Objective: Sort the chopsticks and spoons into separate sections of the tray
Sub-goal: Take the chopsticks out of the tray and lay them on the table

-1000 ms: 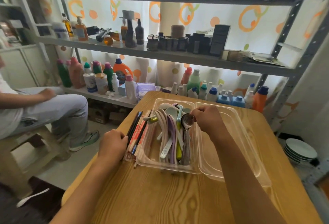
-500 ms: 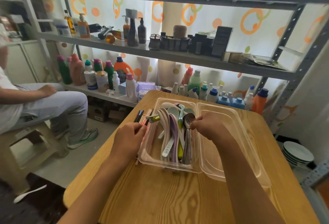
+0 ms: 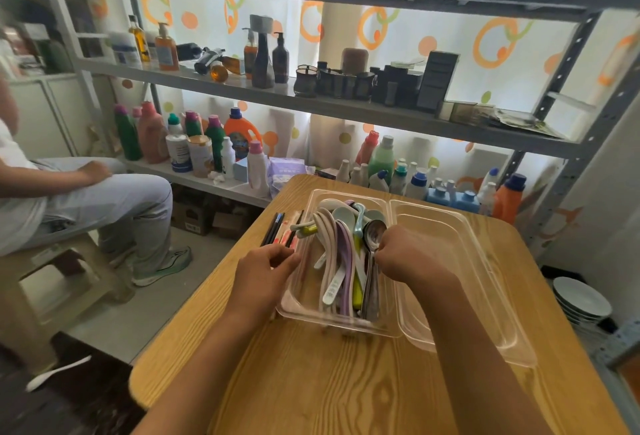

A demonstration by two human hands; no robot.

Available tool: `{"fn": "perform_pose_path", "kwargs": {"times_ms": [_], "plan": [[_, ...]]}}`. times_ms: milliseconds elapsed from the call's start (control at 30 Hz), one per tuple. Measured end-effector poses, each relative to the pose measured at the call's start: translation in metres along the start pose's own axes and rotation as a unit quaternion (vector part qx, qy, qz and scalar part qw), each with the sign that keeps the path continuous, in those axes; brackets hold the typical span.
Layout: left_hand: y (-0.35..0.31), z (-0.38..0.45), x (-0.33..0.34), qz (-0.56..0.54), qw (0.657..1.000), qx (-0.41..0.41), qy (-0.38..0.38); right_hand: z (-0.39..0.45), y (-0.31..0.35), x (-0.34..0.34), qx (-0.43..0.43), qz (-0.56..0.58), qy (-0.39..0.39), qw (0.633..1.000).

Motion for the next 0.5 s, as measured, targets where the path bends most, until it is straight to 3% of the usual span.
{"fn": "perform_pose_path", "kwargs": {"times_ms": [167, 500], "plan": [[0.004, 0.000, 0.002, -0.025, 1.000, -0.007, 0.009, -0.007, 0.016, -0.006, -0.031, -0.057, 0.007, 0.998], [0.005, 0.000, 0.002, -0.058, 0.998, -0.014, 0.012, 0.001, 0.036, 0.005, -0.041, 0.037, 0.092, 0.994]]}}
Point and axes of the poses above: each hand's wrist, its own z-axis towards the middle knuckle, its own x-axis out of the palm, y = z × x, the point moved 8 cm from there along z, towards the middle knuckle, and after that the axes turned 9 degrees about -z, right-handed, at the moved point
